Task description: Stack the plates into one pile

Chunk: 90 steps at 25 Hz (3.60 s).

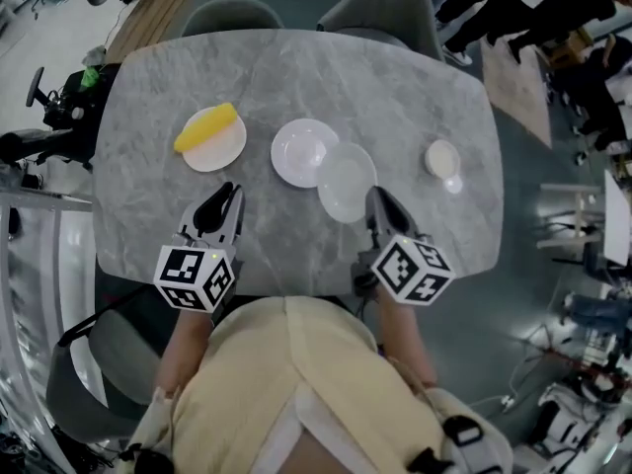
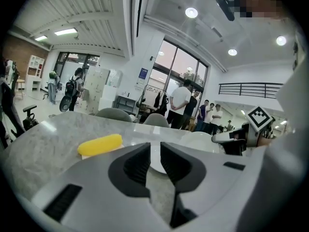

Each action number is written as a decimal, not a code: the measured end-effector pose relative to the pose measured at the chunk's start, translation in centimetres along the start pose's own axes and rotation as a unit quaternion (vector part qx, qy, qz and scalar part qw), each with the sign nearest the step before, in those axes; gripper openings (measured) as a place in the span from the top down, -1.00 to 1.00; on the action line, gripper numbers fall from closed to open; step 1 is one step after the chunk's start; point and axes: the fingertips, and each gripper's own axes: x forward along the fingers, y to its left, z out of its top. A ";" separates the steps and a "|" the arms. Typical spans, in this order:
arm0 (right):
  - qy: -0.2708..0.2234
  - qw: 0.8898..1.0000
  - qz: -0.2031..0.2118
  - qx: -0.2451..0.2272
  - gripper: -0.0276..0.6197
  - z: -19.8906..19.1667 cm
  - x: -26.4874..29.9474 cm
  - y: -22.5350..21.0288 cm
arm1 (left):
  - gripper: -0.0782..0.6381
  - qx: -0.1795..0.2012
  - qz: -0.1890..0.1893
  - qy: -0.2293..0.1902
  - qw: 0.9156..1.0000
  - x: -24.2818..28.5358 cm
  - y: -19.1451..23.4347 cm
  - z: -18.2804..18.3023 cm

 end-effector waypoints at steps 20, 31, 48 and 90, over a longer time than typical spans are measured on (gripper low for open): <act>0.005 0.996 0.065 0.059 0.87 -0.7 8.7 4.2 | 0.62 -0.025 0.076 -0.007 0.997 -4.0 2.6 -1.5; 0.007 0.995 -0.019 0.101 0.87 -4.1 10.3 -0.9 | 0.62 -0.023 0.068 0.000 0.997 -3.3 2.6 -1.8; 0.040 0.994 -0.084 0.064 0.82 -6.9 12.8 -3.7 | 0.62 -0.018 0.063 0.009 0.998 -3.5 2.5 -2.2; 0.019 0.994 0.018 -0.107 0.90 -4.1 2.8 3.9 | 0.66 0.012 0.011 -0.004 1.000 -1.2 1.7 0.8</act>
